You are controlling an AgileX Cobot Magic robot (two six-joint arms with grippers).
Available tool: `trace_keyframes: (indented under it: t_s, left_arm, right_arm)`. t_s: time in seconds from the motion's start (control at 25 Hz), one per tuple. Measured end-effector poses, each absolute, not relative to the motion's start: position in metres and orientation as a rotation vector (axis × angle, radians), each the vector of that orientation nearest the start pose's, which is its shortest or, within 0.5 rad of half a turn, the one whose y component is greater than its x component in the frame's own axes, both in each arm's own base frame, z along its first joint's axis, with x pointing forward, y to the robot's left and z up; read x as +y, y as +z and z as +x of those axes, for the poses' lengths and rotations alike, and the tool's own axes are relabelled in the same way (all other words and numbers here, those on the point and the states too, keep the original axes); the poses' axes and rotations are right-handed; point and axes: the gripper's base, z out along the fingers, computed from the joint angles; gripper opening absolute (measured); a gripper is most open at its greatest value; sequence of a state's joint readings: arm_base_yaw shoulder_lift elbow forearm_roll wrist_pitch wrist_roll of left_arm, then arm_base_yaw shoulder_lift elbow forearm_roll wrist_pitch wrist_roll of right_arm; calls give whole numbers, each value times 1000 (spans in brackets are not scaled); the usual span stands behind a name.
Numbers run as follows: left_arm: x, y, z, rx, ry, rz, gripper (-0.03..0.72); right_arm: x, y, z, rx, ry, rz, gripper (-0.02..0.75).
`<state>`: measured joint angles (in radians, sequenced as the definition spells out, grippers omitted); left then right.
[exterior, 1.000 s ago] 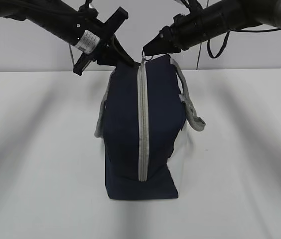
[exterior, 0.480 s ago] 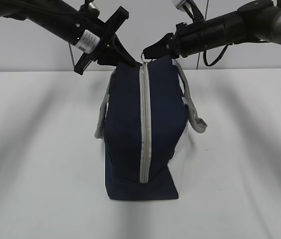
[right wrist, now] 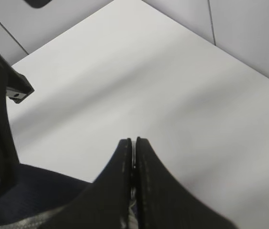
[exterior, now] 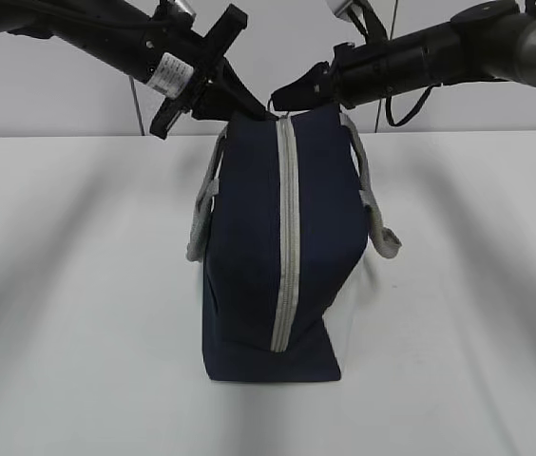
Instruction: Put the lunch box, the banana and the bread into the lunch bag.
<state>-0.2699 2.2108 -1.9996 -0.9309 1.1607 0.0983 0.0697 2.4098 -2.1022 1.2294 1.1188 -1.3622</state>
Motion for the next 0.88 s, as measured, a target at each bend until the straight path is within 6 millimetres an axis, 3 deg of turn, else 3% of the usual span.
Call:
trace_keyframes:
  t_s: [0.44,0.76,0.88]
  left_arm:
    - [-193,273,443,2611,-1325,196,6]
    - [-193,276,441,2604,-1328,234,6]
    - [-194,277,440,2596,-1337,257,6]
  right_arm:
    - [111,210,514,1908,922,-957,-16]
    - [112,182,517,1989,1007,-881,-16]
    - [112,181,517,1998,1013,-881,-16]
